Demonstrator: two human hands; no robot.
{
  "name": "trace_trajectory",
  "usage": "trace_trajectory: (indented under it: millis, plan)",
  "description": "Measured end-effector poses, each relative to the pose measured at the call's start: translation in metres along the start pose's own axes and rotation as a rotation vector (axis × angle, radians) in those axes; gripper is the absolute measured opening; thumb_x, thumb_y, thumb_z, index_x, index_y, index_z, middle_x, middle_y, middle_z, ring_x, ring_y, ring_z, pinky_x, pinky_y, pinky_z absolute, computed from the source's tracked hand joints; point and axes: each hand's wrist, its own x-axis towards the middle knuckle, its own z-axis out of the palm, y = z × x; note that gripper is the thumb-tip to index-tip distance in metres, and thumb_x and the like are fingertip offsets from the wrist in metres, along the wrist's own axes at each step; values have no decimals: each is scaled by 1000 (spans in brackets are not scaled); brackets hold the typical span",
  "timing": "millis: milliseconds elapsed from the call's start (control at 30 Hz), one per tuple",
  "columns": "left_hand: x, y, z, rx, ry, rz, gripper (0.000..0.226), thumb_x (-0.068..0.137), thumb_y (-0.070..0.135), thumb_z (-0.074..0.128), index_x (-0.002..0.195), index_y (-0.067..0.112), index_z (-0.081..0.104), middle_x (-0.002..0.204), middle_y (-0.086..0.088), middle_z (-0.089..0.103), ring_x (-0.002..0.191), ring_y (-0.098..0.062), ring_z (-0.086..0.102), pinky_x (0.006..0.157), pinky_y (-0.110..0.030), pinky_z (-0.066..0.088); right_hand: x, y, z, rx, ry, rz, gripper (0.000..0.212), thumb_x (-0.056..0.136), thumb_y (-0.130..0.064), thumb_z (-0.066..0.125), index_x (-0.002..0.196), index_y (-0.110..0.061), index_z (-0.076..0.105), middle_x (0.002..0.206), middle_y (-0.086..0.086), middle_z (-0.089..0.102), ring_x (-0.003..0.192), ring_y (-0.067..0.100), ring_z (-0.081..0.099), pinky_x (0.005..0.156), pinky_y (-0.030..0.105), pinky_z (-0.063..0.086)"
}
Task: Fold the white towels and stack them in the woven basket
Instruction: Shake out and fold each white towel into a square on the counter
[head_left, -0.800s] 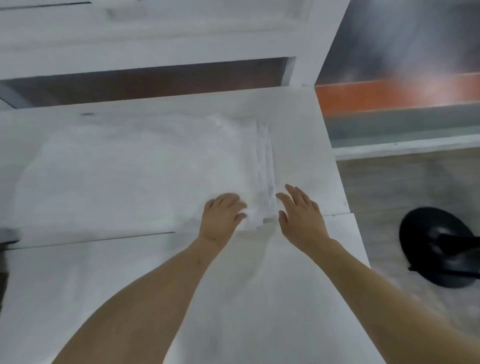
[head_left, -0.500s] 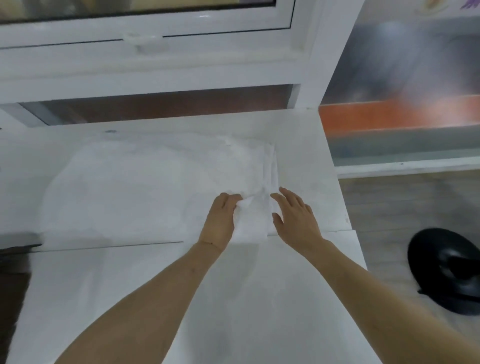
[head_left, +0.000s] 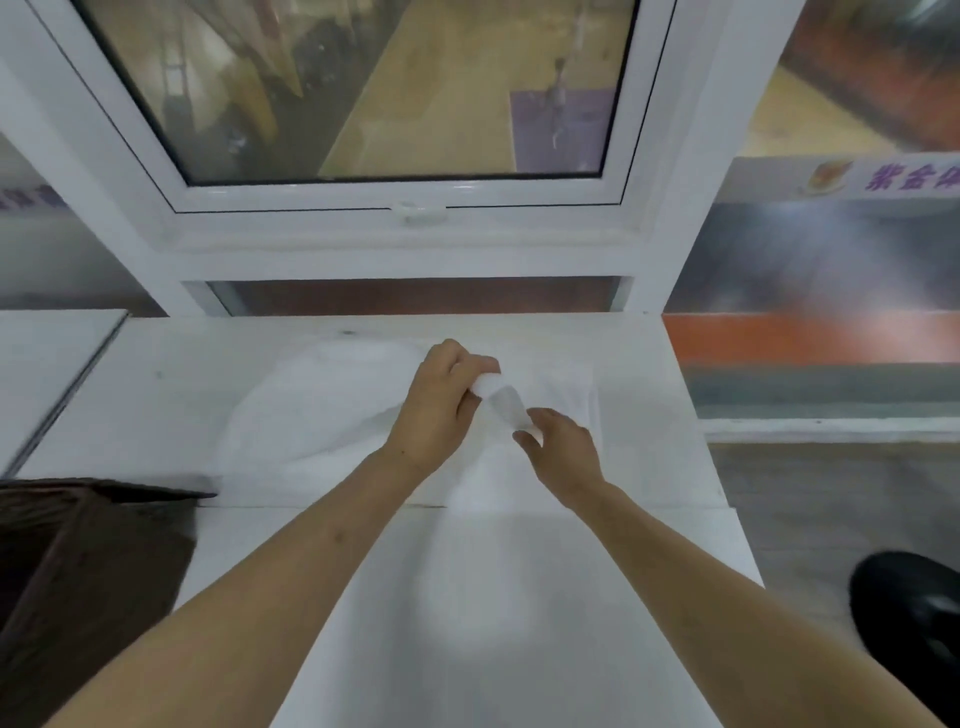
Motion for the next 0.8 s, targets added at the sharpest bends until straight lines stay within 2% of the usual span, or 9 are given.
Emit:
trace_trajectory:
  millis: [33,167,233,333,400,567,700,733,800]
  plan:
    - [1,3,-19,-26,38,-8,24,94,0,57,112,14,67,101,-3,51,96,-19,49,82,-27,44,-8,-11,-3,16,6,31,22,103,-33,56,120,-23,67,113,-3,72,104,23,66,92,39,49]
    - [5,16,-99,-165,141,-34,18,99,5,57,109,16,66,106,-1,56,103,-20,53,88,-29,45,-45,-48,-15,80,31,97,13,104,-38,52,102,-30,61,99,-7,73,83,21,66,79,38,54]
    - [4,28,-136,-207,185,20,18,100,5,57,106,20,65,104,6,58,102,-13,54,90,-23,43,-62,-70,-23,113,80,105,15,105,-39,48,99,-28,55,90,-4,69,77,22,65,73,41,55]
    - [0,46,-185,-305,245,18,18,102,10,54,103,26,62,104,10,58,101,1,53,90,-13,39,-85,-105,-45,245,199,123,16,109,-36,42,106,-23,51,87,-2,65,76,22,63,66,38,50]
    - [-3,53,-215,-373,277,-18,13,104,16,53,102,26,61,103,14,58,97,5,54,87,-13,40,-101,-127,-64,300,305,88,16,110,-34,41,107,-21,51,86,0,64,77,24,62,64,36,47]
    - [-12,57,-278,-518,348,-145,17,106,26,47,106,16,60,93,11,59,83,0,54,76,-19,43,-135,-169,-121,326,526,-107,14,109,-36,47,104,-25,54,88,-6,67,81,12,61,73,38,47]
    - [-23,42,-305,-544,349,-238,22,104,31,45,108,15,60,97,2,60,86,-9,55,79,-30,45,-151,-188,-163,239,483,-234,13,106,-36,55,98,-26,57,74,-7,57,66,10,49,65,24,39]
    - [-25,37,-309,-558,346,-264,23,103,31,46,108,14,61,98,1,61,87,-11,56,80,-32,45,-154,-190,-171,183,453,-262,12,105,-34,57,99,-25,58,77,-8,58,68,8,50,65,22,39]
    - [-28,28,-314,-572,329,-316,24,102,30,48,107,12,63,99,-1,64,87,-12,58,80,-34,47,-156,-191,-185,67,384,-293,5,104,-26,56,104,-23,61,94,-11,63,86,7,59,74,20,43]
